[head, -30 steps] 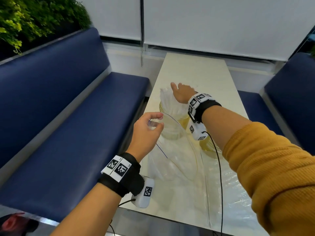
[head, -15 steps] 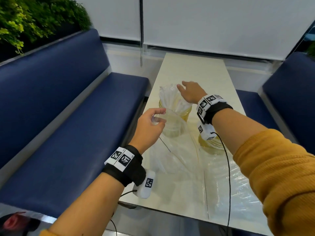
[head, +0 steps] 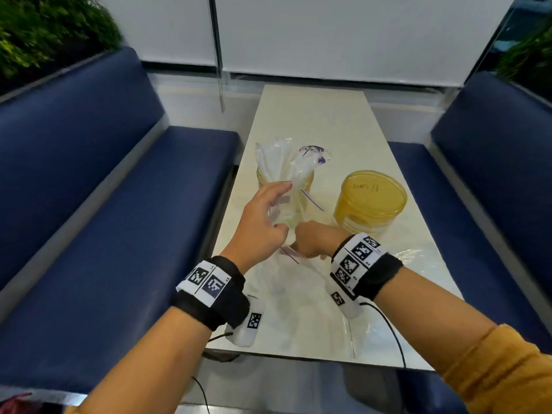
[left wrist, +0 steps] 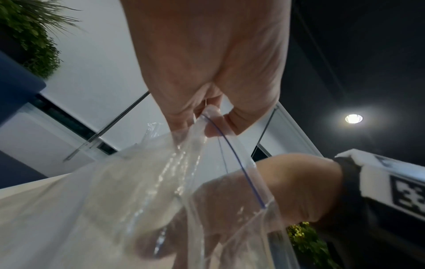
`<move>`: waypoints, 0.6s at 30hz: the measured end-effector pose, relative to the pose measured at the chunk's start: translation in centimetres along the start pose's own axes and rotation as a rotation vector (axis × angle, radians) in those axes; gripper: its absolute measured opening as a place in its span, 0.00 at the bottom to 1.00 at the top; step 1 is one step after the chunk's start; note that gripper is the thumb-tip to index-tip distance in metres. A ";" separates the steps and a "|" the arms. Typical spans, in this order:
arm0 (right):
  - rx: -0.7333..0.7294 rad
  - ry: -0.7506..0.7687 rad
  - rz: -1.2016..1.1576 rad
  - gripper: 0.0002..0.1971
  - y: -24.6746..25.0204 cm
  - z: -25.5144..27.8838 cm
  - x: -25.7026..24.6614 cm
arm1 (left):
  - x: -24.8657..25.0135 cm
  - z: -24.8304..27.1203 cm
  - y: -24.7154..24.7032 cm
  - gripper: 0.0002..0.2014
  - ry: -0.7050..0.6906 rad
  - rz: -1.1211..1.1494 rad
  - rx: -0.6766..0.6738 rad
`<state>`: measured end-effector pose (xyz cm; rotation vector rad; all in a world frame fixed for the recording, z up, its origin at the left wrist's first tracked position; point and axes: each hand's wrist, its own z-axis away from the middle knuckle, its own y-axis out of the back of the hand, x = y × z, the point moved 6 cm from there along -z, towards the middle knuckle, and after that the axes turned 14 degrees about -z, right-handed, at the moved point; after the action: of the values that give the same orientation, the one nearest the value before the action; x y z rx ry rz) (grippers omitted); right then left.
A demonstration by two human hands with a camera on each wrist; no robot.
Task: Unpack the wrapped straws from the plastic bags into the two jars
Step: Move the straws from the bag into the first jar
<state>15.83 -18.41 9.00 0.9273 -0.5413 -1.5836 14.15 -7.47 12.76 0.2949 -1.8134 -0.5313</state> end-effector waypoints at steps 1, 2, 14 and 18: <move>-0.006 -0.009 -0.031 0.24 -0.6 -0.4 0.4 | 0.0 0.2 -0.2 0.38 -0.012 0.001 0.001; -0.002 -0.015 -0.083 0.21 -1.0 -0.8 0.7 | 0.0 0.4 -0.3 0.38 -0.019 0.006 0.003; -0.065 -0.032 -0.198 0.11 -4.0 -2.9 1.5 | -0.5 1.9 -0.5 0.36 -0.044 -0.012 0.013; -0.021 -0.028 -0.053 0.17 -1.5 0.0 0.8 | -0.7 1.7 -0.4 0.34 -0.078 -0.172 0.005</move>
<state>14.91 -18.86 7.65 0.9112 -0.5223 -1.6494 12.68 -7.13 11.57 0.4412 -1.8750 -0.6662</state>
